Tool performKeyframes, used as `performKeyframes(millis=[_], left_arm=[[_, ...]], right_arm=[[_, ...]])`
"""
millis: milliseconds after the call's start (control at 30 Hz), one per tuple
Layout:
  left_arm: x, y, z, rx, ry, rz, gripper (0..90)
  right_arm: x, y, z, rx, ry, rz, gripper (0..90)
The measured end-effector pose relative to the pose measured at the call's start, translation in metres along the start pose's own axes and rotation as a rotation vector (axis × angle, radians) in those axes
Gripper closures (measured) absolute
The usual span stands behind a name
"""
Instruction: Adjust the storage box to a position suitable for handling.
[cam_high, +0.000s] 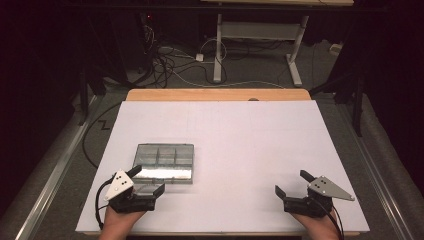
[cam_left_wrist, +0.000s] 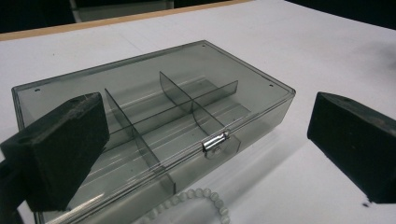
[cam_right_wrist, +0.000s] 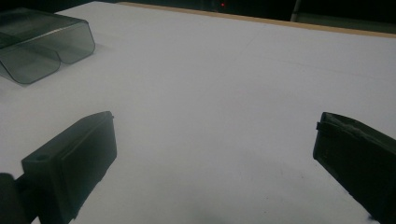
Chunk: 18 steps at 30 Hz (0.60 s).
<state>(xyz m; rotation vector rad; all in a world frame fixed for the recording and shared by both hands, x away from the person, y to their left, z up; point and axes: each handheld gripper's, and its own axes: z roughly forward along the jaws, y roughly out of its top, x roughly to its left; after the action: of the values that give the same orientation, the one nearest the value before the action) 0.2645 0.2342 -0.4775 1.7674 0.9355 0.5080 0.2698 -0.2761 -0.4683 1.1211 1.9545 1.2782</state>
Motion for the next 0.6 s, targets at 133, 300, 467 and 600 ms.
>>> performKeyframes(millis=[133,300,467,600], left_arm=[[-0.0008,0.0008,0.0008,0.003,-0.001,0.001,0.0],[-0.0007,0.0008,0.0006,0.004,-0.003,-0.002,0.0],[0.001,0.0012,-0.0006,0.006,-0.004,-0.01,0.0],[0.0037,0.0021,-0.0016,0.013,-0.007,-0.021,0.0]], right_arm=[[-0.0011,-0.0002,-0.0018,-0.01,-0.002,0.001,0.5],[-0.0015,0.0001,-0.0021,-0.013,-0.003,0.004,0.5],[-0.0006,0.0001,-0.0015,-0.01,0.0,0.002,0.5],[-0.0004,0.0002,-0.0014,-0.012,0.0,-0.002,0.5]])
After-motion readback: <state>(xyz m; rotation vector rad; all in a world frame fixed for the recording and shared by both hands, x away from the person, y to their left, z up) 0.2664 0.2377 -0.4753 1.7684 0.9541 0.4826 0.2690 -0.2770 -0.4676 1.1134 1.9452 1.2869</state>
